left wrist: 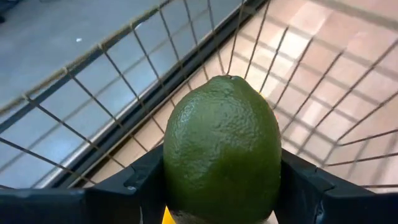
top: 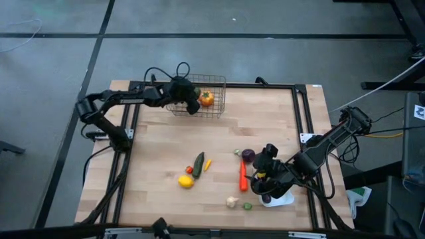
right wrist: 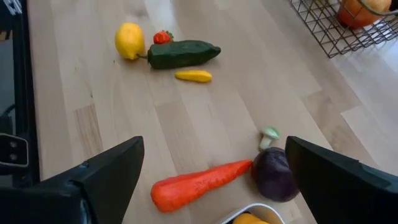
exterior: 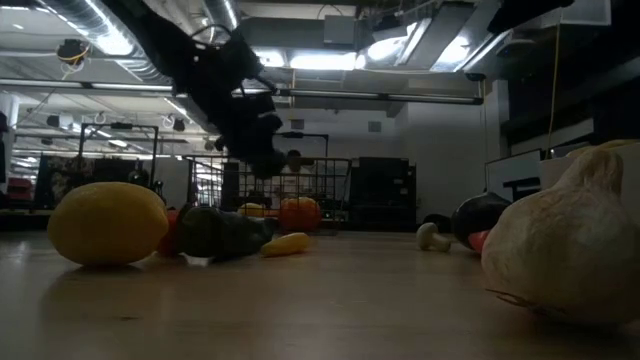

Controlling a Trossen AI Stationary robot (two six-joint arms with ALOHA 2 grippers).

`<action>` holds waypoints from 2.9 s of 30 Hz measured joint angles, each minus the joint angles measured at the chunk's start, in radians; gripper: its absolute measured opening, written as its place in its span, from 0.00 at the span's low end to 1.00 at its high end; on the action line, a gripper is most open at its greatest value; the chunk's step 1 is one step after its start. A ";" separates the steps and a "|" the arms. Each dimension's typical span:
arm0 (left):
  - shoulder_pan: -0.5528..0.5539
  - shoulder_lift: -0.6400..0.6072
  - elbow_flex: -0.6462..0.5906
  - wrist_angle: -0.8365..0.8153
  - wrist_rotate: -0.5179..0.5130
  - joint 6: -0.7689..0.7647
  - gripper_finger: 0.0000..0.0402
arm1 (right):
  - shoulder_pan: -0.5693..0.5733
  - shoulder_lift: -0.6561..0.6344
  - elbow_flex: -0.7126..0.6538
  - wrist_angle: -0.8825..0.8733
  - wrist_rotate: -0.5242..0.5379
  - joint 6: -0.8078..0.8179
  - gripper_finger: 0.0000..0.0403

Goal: Sort produce into baskets
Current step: Put the lime into the mesh basket, then put the plum into the white bin

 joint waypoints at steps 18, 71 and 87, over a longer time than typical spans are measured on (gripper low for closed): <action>0.027 0.084 -0.002 0.158 -0.012 0.025 0.54 | 0.000 0.000 0.000 0.015 0.029 0.000 0.96; 0.022 0.081 -0.001 0.156 -0.005 -0.033 0.60 | 0.000 0.000 0.000 0.014 0.026 -0.005 0.96; 0.017 0.079 0.000 0.112 -0.005 -0.035 0.81 | 0.000 0.000 0.000 0.015 0.026 0.001 0.96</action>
